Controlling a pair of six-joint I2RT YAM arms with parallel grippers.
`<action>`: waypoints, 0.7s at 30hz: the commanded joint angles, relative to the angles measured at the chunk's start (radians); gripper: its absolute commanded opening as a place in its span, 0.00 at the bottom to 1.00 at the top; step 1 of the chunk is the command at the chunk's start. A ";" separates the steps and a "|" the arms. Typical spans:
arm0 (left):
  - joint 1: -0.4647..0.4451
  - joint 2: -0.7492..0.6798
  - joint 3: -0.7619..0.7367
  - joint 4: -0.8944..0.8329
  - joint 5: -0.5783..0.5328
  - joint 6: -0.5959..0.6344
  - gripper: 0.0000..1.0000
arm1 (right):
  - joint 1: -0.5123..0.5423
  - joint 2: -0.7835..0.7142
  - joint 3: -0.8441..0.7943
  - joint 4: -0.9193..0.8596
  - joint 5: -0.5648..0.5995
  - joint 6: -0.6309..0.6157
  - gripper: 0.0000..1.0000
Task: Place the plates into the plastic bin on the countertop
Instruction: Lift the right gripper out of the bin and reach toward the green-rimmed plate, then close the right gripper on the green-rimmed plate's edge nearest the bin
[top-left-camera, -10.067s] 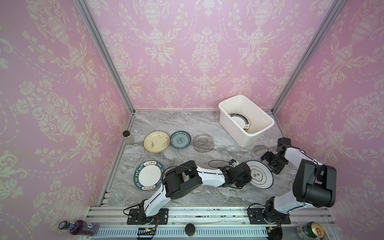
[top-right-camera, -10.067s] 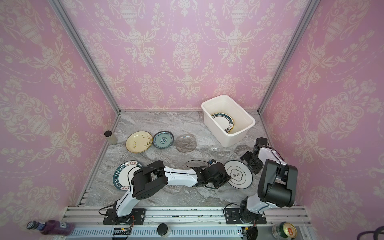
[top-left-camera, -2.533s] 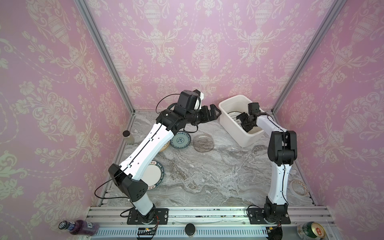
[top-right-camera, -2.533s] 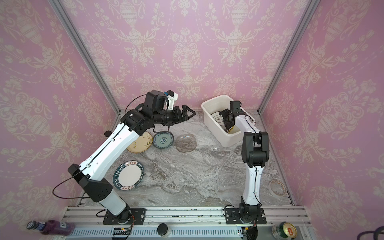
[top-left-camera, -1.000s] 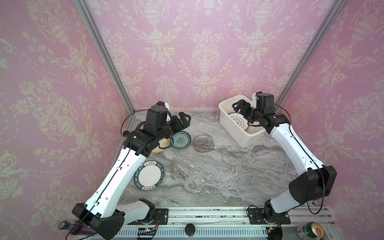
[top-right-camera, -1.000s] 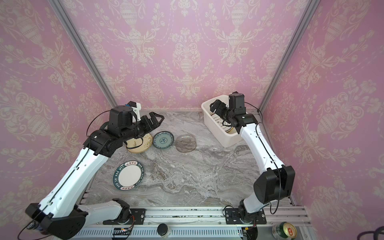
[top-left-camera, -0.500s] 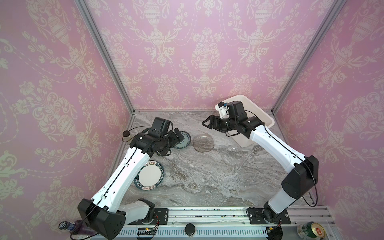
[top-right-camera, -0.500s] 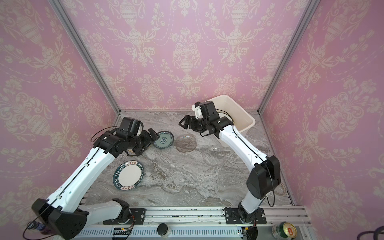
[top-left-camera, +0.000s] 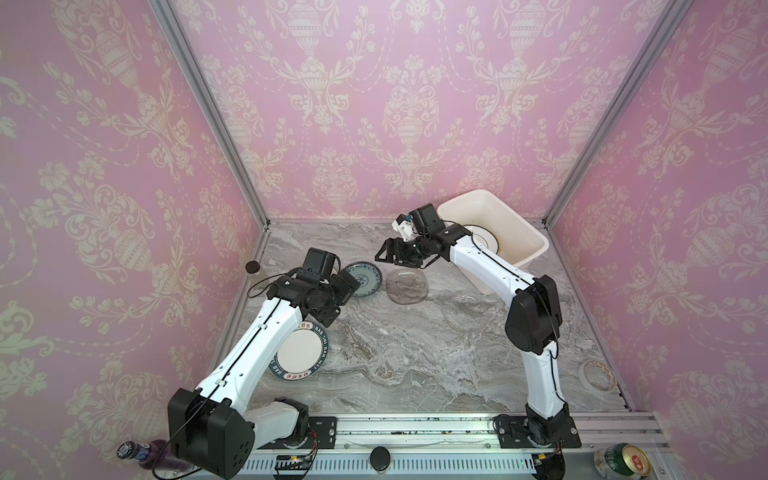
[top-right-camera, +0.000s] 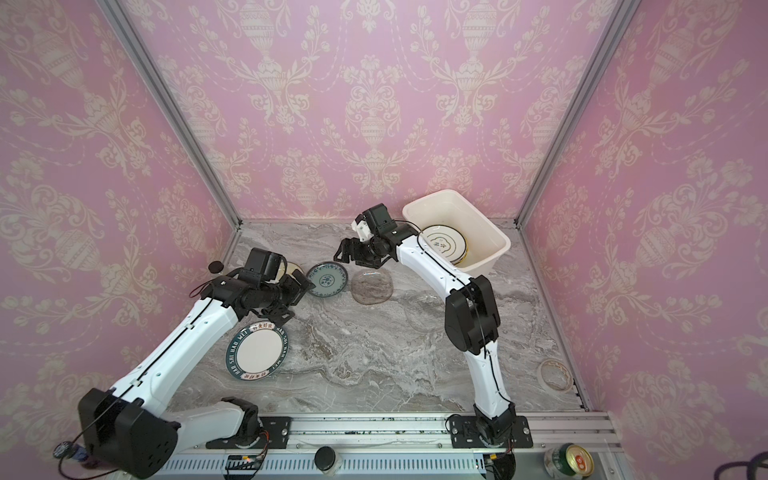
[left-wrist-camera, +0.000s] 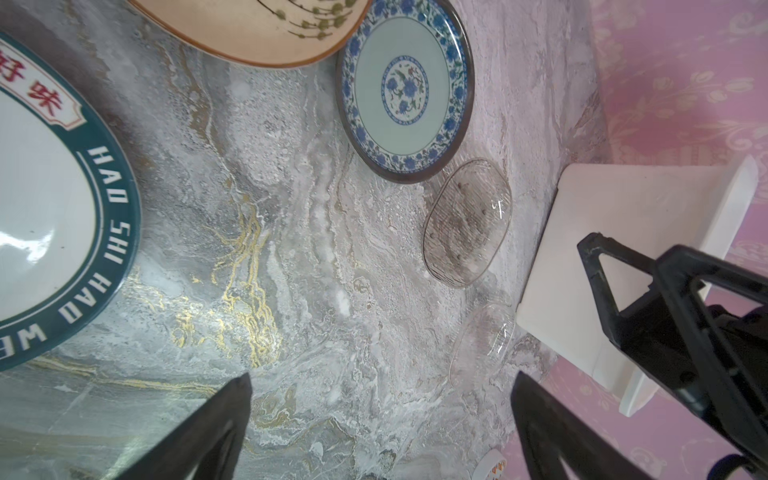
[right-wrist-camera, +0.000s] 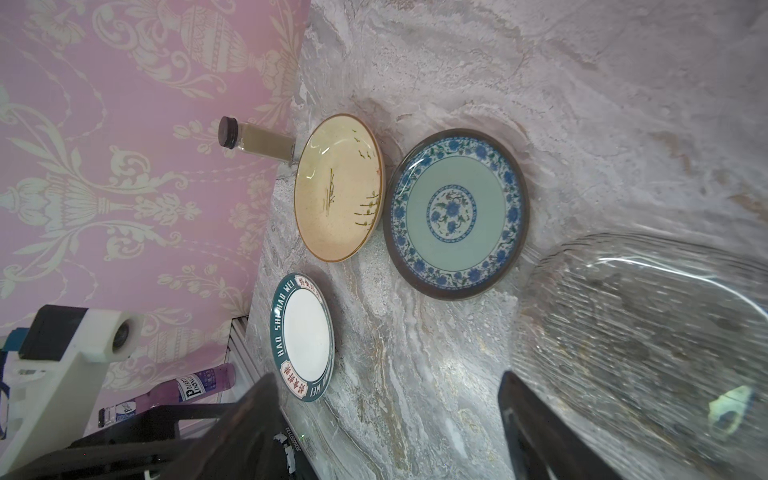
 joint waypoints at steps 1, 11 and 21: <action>0.046 -0.095 -0.026 -0.157 -0.168 -0.037 0.99 | 0.094 0.026 0.024 0.013 -0.071 0.039 0.82; 0.135 -0.338 -0.068 -0.442 -0.363 -0.123 0.99 | 0.356 0.105 -0.053 0.107 -0.106 0.090 0.79; 0.143 -0.384 -0.049 -0.491 -0.364 -0.120 0.99 | 0.396 0.210 -0.122 0.200 -0.120 0.162 0.72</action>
